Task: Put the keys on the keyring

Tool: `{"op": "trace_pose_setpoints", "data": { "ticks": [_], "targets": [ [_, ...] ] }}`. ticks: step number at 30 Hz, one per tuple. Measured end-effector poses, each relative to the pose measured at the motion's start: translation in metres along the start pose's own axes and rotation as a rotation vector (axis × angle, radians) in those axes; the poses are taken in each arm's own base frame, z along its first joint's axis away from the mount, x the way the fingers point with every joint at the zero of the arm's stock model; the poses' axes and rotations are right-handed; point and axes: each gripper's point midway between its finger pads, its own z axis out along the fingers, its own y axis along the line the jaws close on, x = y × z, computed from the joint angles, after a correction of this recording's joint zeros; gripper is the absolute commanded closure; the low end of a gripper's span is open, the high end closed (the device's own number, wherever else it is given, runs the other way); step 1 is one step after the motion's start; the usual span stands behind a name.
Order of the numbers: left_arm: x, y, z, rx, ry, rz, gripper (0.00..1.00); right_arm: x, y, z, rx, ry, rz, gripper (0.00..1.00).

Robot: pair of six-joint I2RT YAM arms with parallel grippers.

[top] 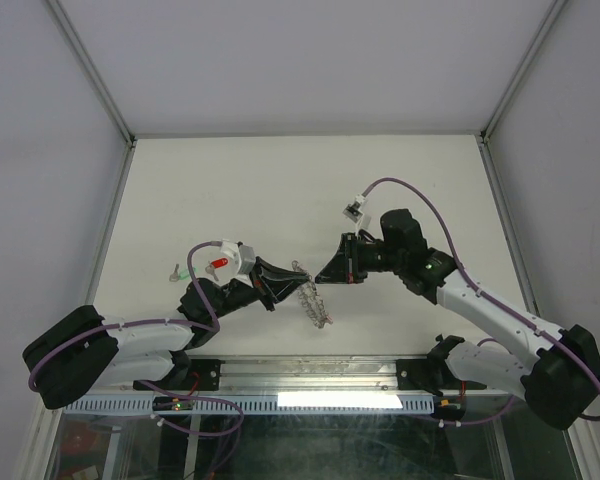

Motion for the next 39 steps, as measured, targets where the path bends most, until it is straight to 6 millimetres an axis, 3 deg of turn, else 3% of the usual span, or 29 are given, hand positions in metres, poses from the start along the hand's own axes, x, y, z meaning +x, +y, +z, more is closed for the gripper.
{"op": "trace_pose_setpoints", "data": {
  "ticks": [22, 32, 39],
  "targets": [
    [0.005, -0.003, 0.0, 0.02, 0.02, -0.003, 1.0, 0.015, -0.011, 0.012, 0.051, 0.06, 0.023, 1.0],
    [0.005, -0.004, 0.0, 0.029, 0.021, -0.003, 1.0, 0.004, -0.014, 0.004, 0.107, -0.022, -0.074, 0.67],
    [0.002, -0.008, 0.002, 0.051, 0.019, -0.002, 1.0, -0.027, 0.007, -0.028, 0.104, -0.244, -0.368, 0.62]
  ]
}}
